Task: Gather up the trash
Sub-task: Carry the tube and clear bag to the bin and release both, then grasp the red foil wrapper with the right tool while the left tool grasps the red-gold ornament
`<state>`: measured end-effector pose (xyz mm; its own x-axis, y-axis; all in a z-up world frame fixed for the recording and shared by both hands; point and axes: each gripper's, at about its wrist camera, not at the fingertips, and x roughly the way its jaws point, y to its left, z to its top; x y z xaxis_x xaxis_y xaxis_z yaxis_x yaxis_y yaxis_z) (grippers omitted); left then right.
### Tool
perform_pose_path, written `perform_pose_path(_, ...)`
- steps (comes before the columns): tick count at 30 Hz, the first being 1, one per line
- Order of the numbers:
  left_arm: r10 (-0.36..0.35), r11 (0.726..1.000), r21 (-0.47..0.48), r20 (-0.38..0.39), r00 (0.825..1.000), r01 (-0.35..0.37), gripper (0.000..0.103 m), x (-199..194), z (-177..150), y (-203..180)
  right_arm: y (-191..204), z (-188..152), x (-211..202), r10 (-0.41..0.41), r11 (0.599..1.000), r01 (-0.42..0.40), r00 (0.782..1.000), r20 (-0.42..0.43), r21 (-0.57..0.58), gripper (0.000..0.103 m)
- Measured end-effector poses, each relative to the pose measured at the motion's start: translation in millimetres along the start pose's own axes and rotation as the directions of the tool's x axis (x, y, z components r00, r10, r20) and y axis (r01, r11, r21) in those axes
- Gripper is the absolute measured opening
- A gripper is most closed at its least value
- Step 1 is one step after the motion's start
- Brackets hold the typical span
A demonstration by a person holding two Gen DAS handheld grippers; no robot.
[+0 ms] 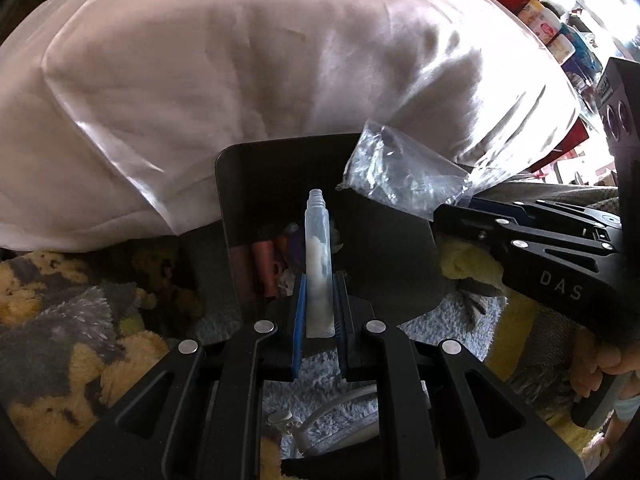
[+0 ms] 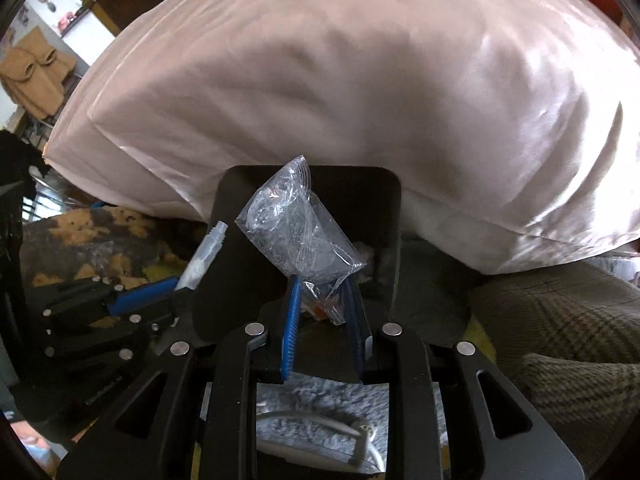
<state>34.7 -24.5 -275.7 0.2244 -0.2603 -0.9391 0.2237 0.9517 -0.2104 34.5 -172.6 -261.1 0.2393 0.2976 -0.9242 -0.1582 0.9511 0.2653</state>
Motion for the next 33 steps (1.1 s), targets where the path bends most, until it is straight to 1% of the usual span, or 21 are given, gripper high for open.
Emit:
perform_pose_path(2,-0.002,1.0,-0.008,-0.003,1.0,0.002,0.012,0.9,0.3,1.6,-0.1,1.6,2.7,0.002,1.0,-0.002,1.0,-0.006,0.001,0.026)
perform_pose_path(4,0.0,1.0,-0.014,-0.007,1.0,0.0,0.015,2.2,0.1,3.1,-0.4,3.1,3.3,0.002,1.0,-0.001,1.0,-0.008,0.005,0.027)
perform_pose_path(5,0.001,1.0,-0.017,-0.008,1.0,-0.001,0.02,2.7,0.3,3.8,-0.9,3.8,3.9,0.0,1.0,0.0,1.0,-0.009,0.008,0.03)
perform_pose_path(6,0.003,1.0,-0.02,-0.007,1.0,-0.003,0.024,2.6,0.3,4.9,-1.5,4.4,4.1,-0.004,1.0,0.004,1.0,-0.007,0.011,0.041)
perform_pose_path(7,0.009,1.0,-0.023,-0.007,1.0,-0.009,0.026,2.4,0.3,5.8,-1.6,4.9,3.4,-0.009,1.0,0.009,1.0,-0.002,0.011,0.046)
perform_pose_path(8,0.011,1.0,-0.024,-0.006,1.0,-0.011,0.026,3.9,0.0,7.4,-1.8,5.2,2.4,-0.015,1.0,0.015,1.0,0.004,0.008,0.05)
perform_pose_path(10,0.015,0.999,-0.032,-0.006,1.0,-0.015,0.027,3.2,0.1,9.0,-2.4,6.4,1.7,-0.027,1.0,0.027,1.0,0.013,0.009,0.051)
perform_pose_path(11,0.016,0.999,-0.036,-0.006,1.0,-0.016,0.031,2.4,0.6,9.1,-3.6,7.0,0.9,-0.029,0.999,0.029,0.999,0.015,0.015,0.054)
perform_pose_path(12,0.019,0.999,-0.042,-0.004,1.0,-0.019,0.038,1.0,1.0,9.8,-5.0,7.9,-0.6,-0.032,0.999,0.032,0.999,0.02,0.021,0.059)
perform_pose_path(13,0.023,0.999,-0.045,0.0,1.0,-0.023,0.047,-0.9,1.5,9.9,-6.6,8.6,-2.4,-0.039,0.999,0.038,0.999,0.027,0.024,0.063)
perform_pose_path(14,0.027,0.999,-0.047,0.005,1.0,-0.027,0.054,-2.4,2.0,10.6,-8.3,9.6,-4.5,-0.046,0.999,0.045,0.998,0.035,0.027,0.072)
perform_pose_path(15,0.035,0.998,-0.048,0.014,0.999,-0.034,0.069,-5.7,3.3,10.7,-10.5,10.9,-7.7,-0.056,0.998,0.054,0.997,0.046,0.032,0.081)
perform_pose_path(16,0.041,0.998,-0.049,0.022,0.999,-0.039,0.08,-9.1,4.7,10.7,-12.4,12.1,-10.0,-0.065,0.997,0.063,0.996,0.055,0.034,0.086)
perform_pose_path(17,0.043,0.998,-0.048,0.033,0.999,-0.041,0.082,-13.2,6.5,10.8,-14.2,13.7,-13.1,-0.081,0.996,0.078,0.995,0.065,0.037,0.091)
perform_pose_path(18,0.041,0.998,-0.049,0.038,0.998,-0.039,0.086,-16.2,7.8,11.1,-15.9,15.1,-16.6,-0.1,0.995,0.097,0.992,0.077,0.038,0.094)
perform_pose_path(20,0.044,0.998,-0.054,0.054,0.998,-0.041,0.092,-24.0,11.2,12.2,-19.2,19.2,-25.1,-0.144,0.989,0.142,0.984,0.102,0.034,0.094)
perform_pose_path(22,0.05,0.997,-0.055,0.071,0.996,-0.047,0.094,-31.8,15.0,13.0,-21.7,23.6,-33.9,-0.167,0.986,0.164,0.978,0.122,0.032,0.094)
perform_pose_path(25,0.064,0.997,-0.057,0.102,0.993,-0.058,0.095,-48.0,22.2,14.5,-22.2,32.8,-51.1,-0.179,0.984,0.177,0.971,0.156,0.025,0.094)
perform_pose_path(29,0.057,0.997,-0.059,0.15,0.987,-0.049,0.095,-71.0,35.4,15.9,-17.1,47.0,-73.1,-0.174,0.984,0.176,0.963,0.207,0.01,0.094)
perform_pose_path(32,0.058,0.997,-0.061,0.197,0.979,-0.047,0.095,-94.1,51.1,19.3,-14.5,64.7,-92.1,-0.168,0.985,0.175,0.953,0.254,-0.005,0.094)
perform_pose_path(33,0.063,0.997,-0.06,0.21,0.976,-0.051,0.095,-100.4,57.1,20.7,-14.1,69.7,-96.1,-0.168,0.984,0.176,0.95,0.264,-0.007,0.096)
